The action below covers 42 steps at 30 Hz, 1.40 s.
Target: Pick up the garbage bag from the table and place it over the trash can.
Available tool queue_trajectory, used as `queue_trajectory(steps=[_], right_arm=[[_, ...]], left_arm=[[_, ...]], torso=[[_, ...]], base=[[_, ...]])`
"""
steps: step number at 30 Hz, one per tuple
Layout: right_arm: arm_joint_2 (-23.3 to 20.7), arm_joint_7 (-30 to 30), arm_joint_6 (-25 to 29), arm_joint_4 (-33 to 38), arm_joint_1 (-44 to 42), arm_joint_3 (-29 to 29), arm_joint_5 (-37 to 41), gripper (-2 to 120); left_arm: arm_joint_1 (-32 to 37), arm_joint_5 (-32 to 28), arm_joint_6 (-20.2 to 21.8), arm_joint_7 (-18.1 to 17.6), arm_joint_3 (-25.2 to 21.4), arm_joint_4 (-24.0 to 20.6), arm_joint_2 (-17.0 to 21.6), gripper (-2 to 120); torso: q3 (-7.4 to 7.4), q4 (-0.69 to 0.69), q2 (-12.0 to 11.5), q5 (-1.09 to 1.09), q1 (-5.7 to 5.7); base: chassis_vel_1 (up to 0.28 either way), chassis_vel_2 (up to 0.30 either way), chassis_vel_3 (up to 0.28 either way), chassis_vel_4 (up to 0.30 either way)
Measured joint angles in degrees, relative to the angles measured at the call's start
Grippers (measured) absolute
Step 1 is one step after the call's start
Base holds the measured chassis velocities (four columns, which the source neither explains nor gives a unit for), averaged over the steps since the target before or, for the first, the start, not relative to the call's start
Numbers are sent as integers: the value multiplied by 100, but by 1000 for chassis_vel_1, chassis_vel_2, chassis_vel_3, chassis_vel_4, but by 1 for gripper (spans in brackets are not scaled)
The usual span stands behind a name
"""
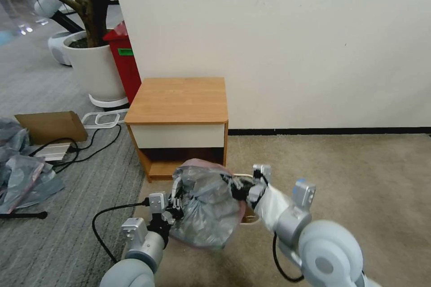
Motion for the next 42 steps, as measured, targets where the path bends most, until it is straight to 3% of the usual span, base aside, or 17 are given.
queue_trajectory(steps=[15, 22, 29, 32, 35, 37, 41, 42], right_arm=[[-166, 825, -167, -370, 424, 283, 616, 0], [-123, 1371, -251, -389, 375, 328, 925, 0], [-82, 1491, -229, -340, 316, 343, 1051, 0], [-91, 1500, -152, -226, 282, 360, 1077, 14], [-105, 1500, -154, -168, 257, 359, 1083, 18], [-129, 1499, -190, -78, 210, 356, 1094, 30], [-145, 1499, -224, -5, 161, 346, 1096, 36], [-158, 1514, -259, 98, 74, 328, 1080, 46]], left_arm=[[22, -127, -93, 121, -27, 0, -19, 4], [-22, -548, -126, 176, -259, 63, -17, 4], [-57, -836, -126, 298, -398, 162, -3, 4], [-68, -876, -127, 293, -432, 203, 5, 4], [-77, -876, -125, 293, -432, 220, 7, 4], [-99, -876, -120, 293, -426, 244, 9, 4], [-120, -875, -117, 291, -420, 256, 9, 4], [-149, -877, -113, 287, -414, 266, 8, 4]], torso=[[0, 0, 0, 0, 0], [0, 0, 0, 0, 0], [0, 0, 0, 0, 0], [0, 0, 0, 0, 0], [0, 0, 0, -1, 0], [0, 0, 0, -1, 0], [0, 0, 0, -1, 0], [-1, 0, 0, -1, 0]], base=[[0, 0, 0, 0], [0, 0, 0, 0], [0, 0, 0, 0], [0, 0, 0, 0], [0, 0, 0, 0], [0, 0, 0, 0], [0, 0, 0, 0], [0, 0, 0, 0]])
